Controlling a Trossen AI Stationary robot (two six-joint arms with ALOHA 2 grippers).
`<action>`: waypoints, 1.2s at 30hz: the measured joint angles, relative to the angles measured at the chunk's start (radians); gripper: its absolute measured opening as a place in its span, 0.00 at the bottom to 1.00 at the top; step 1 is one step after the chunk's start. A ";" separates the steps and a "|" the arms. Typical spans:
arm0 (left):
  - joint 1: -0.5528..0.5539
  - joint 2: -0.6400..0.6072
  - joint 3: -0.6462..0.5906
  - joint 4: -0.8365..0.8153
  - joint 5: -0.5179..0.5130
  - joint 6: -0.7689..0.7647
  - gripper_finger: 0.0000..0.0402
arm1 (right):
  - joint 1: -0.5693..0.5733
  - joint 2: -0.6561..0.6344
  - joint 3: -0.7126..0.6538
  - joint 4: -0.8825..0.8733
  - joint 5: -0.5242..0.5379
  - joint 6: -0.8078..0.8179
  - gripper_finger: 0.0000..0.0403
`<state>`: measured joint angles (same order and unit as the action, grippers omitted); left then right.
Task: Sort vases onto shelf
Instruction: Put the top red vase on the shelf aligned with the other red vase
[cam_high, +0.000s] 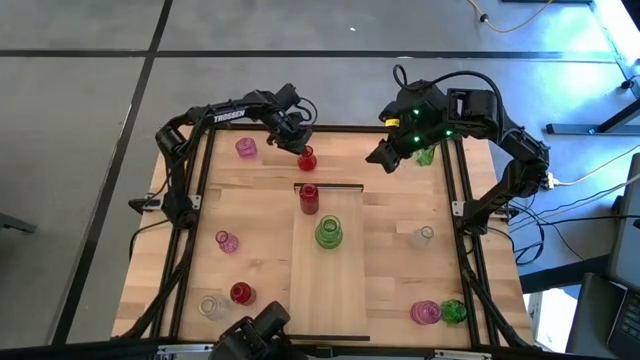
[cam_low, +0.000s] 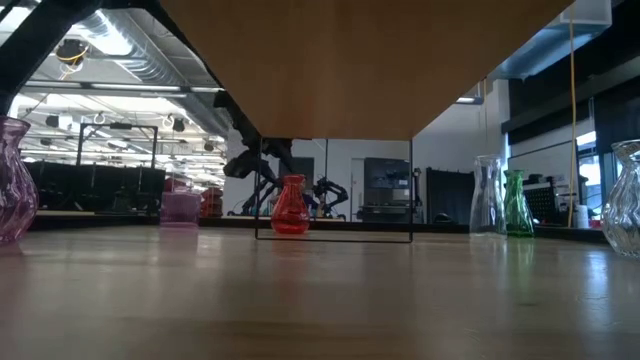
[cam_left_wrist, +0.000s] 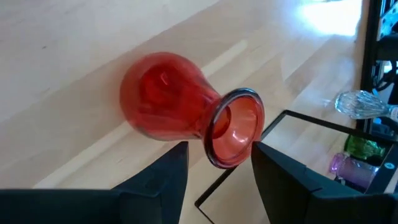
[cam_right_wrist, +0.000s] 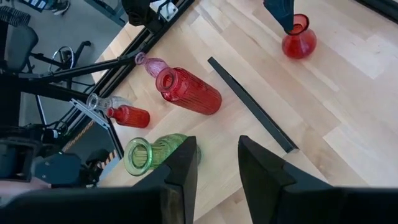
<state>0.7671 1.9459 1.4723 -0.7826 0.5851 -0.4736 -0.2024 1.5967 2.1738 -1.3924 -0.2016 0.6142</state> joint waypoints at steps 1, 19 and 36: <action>-0.004 0.006 0.000 0.001 0.003 -0.007 0.40 | 0.000 0.000 0.000 0.000 0.000 0.007 0.25; -0.021 0.045 -0.001 0.027 -0.045 -0.031 0.19 | 0.042 0.000 0.000 0.005 -0.035 0.033 0.25; -0.013 0.008 -0.001 -0.031 -0.030 0.104 0.04 | 0.046 0.000 0.000 0.011 0.023 -0.021 0.25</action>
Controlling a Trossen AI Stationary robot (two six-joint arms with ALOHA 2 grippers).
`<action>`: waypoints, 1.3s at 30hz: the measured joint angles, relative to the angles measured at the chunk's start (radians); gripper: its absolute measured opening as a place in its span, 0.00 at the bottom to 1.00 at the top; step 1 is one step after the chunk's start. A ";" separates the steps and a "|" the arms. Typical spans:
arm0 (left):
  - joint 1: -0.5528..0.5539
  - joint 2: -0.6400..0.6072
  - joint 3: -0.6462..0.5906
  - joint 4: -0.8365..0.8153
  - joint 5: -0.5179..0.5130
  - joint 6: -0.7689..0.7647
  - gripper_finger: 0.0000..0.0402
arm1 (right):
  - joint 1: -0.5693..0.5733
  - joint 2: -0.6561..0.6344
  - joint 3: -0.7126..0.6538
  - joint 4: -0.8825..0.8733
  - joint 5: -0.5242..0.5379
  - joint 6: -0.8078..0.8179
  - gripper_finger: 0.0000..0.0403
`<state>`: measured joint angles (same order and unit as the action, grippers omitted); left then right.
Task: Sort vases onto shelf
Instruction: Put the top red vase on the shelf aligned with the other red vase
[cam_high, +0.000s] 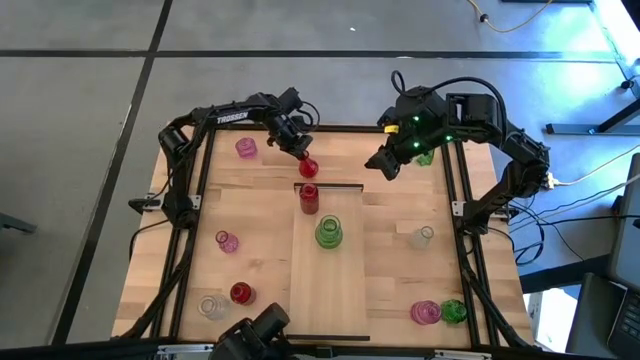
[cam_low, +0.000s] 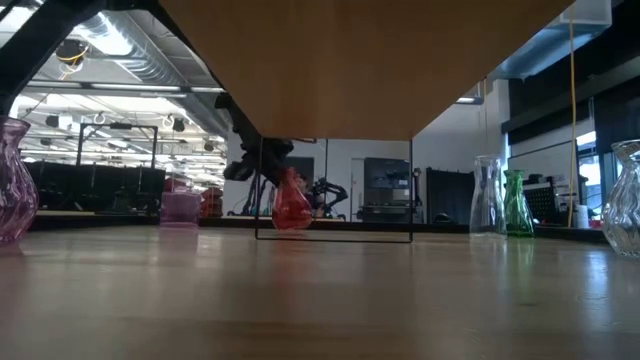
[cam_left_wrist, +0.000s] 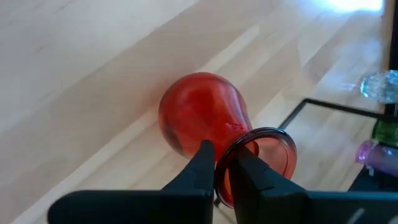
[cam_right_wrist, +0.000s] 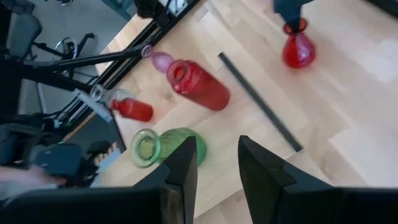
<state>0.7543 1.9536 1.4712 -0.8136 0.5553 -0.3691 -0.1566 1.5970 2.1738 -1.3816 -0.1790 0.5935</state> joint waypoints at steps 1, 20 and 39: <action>0.002 -0.012 0.000 -0.011 -0.001 0.013 0.04 | 0.000 0.000 0.000 0.005 0.010 -0.008 0.25; 0.027 -0.509 0.000 -0.139 0.045 0.094 0.04 | 0.000 0.097 0.000 0.370 0.030 -0.325 0.55; -0.198 -0.531 0.299 -0.217 0.008 0.008 0.03 | 0.000 0.190 0.000 0.560 0.086 -0.584 0.63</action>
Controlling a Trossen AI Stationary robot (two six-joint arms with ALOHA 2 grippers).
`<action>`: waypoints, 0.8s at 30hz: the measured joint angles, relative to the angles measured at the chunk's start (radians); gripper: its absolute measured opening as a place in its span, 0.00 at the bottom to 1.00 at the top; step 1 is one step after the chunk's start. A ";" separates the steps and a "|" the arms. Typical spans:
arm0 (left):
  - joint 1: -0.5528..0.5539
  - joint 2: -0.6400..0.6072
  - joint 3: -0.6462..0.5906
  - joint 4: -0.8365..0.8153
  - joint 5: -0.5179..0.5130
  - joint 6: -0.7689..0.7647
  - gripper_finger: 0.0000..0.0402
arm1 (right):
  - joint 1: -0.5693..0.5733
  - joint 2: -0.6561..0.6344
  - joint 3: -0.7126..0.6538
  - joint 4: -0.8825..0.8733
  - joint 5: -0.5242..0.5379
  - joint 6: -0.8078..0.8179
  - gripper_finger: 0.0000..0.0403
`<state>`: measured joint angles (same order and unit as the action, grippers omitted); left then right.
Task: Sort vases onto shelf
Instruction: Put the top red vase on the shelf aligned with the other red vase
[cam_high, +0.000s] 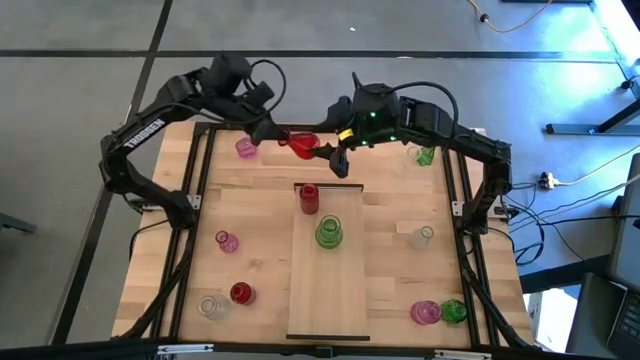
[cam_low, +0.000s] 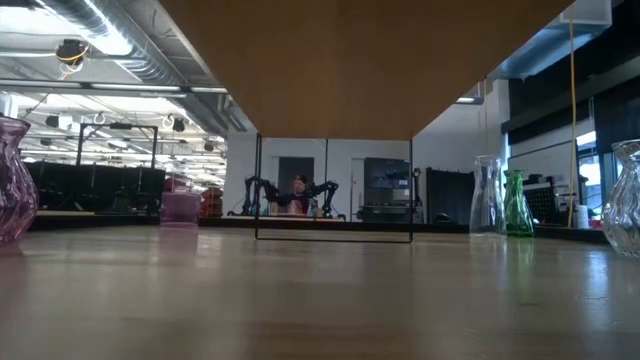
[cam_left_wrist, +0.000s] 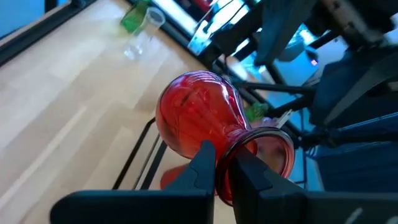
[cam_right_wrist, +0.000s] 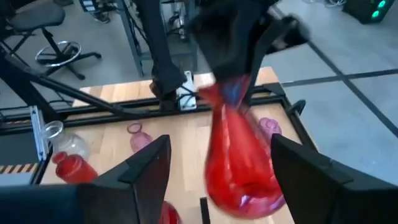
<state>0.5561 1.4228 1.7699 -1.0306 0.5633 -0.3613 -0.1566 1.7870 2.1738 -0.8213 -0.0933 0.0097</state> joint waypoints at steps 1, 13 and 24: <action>-0.007 0.007 0.002 -0.008 -0.004 0.001 0.03 | 0.000 0.000 0.000 0.006 -0.006 0.000 0.63; -0.086 0.064 0.002 0.059 0.005 -0.023 0.03 | 0.012 0.024 0.000 -0.069 -0.056 -0.042 0.63; -0.114 0.064 0.003 0.165 0.057 -0.074 0.03 | 0.013 0.041 0.000 -0.068 -0.057 -0.045 0.63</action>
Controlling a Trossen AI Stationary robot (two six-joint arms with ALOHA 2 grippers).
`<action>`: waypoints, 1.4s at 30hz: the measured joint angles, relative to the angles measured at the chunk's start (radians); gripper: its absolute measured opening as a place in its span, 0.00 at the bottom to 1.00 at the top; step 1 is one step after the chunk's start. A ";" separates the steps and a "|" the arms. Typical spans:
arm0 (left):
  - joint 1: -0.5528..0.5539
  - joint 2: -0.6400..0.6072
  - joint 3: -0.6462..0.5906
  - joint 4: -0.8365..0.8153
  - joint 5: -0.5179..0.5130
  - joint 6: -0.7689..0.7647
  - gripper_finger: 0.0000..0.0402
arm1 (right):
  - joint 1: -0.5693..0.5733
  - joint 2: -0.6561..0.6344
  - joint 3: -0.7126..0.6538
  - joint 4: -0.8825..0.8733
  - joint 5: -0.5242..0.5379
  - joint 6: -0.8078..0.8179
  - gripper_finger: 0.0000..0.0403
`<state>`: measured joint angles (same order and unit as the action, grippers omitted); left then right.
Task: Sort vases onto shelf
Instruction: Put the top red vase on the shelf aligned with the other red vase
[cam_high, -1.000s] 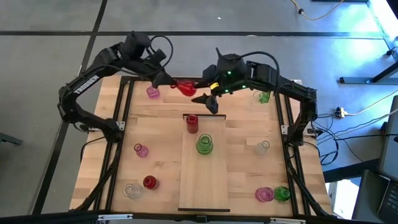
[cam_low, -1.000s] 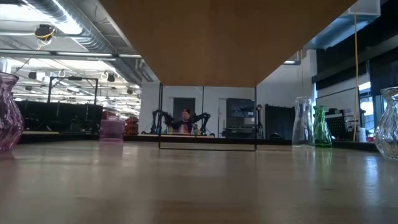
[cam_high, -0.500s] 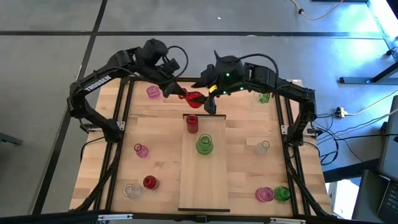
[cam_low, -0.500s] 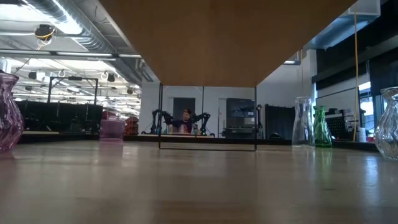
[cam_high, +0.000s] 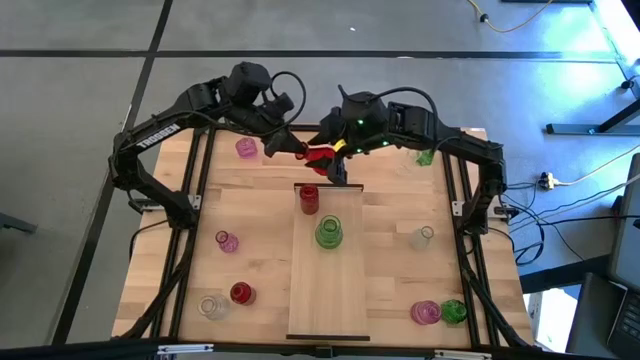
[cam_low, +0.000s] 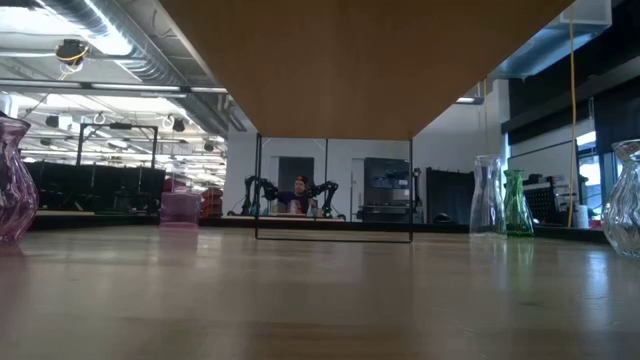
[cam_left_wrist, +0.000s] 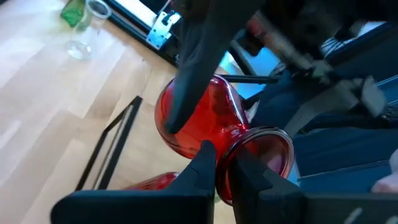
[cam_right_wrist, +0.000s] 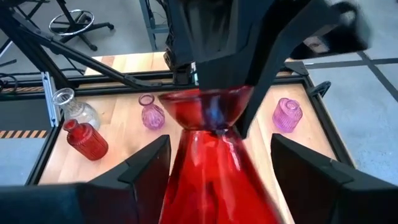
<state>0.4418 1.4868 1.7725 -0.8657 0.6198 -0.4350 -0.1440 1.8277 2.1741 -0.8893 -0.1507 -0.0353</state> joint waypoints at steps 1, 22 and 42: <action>-0.004 0.000 0.000 0.007 -0.001 -0.002 0.03 | 0.000 0.002 0.000 0.000 0.000 0.000 0.63; -0.006 0.001 0.000 -0.011 -0.016 -0.005 0.03 | -0.001 0.017 0.001 0.028 -0.044 0.008 0.30; 0.063 -0.003 0.049 0.070 0.042 -0.032 0.09 | -0.001 -0.024 0.001 0.081 0.036 0.081 0.27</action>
<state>0.5049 1.4841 1.8216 -0.7952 0.6618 -0.4667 -0.1452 1.8034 2.1754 -0.8085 -0.1148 0.0456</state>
